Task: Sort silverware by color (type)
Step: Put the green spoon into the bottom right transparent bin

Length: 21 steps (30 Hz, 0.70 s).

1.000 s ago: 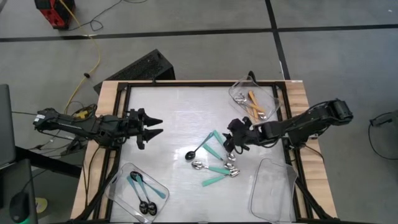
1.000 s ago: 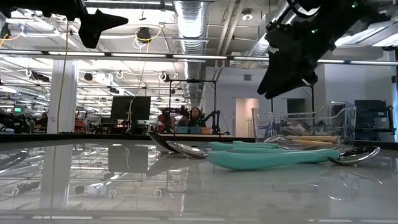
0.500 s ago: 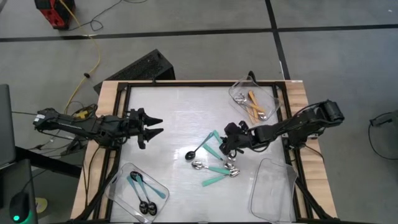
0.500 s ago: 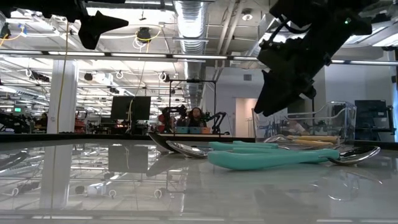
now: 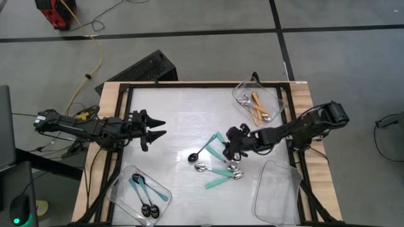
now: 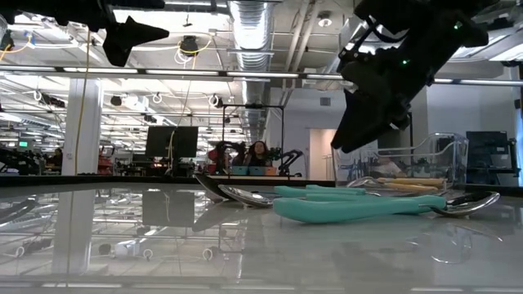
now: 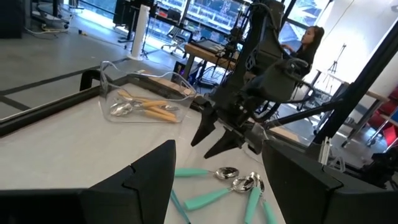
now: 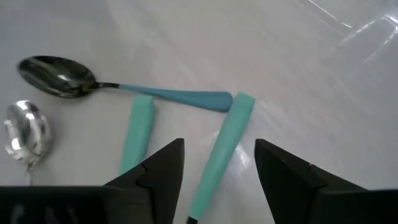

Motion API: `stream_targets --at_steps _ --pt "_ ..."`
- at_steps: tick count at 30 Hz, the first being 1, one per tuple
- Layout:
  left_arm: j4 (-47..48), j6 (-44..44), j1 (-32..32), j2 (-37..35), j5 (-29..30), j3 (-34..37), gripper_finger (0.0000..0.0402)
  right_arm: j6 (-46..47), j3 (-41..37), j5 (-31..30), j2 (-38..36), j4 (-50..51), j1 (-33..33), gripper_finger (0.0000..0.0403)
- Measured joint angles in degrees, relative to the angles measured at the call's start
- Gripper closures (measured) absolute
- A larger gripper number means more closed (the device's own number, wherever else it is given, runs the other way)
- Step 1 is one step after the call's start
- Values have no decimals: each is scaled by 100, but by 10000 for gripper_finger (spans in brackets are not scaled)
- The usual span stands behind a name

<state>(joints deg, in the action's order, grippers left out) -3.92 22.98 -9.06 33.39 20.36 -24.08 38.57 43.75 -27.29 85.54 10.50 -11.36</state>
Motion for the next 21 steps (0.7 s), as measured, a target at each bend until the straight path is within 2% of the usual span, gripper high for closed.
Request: stream_targets --at_steps 7,13,21 --pt "108 2 -2 0 0 0 176 -23 2 -4 -2 -10 -23 131" --pt "286 -31 -2 -1 279 2 176 13 2 -293 -2 -10 -24 126" --pt "-215 -890 -144 -79 441 2 176 262 2 -410 147 112 -67 126"
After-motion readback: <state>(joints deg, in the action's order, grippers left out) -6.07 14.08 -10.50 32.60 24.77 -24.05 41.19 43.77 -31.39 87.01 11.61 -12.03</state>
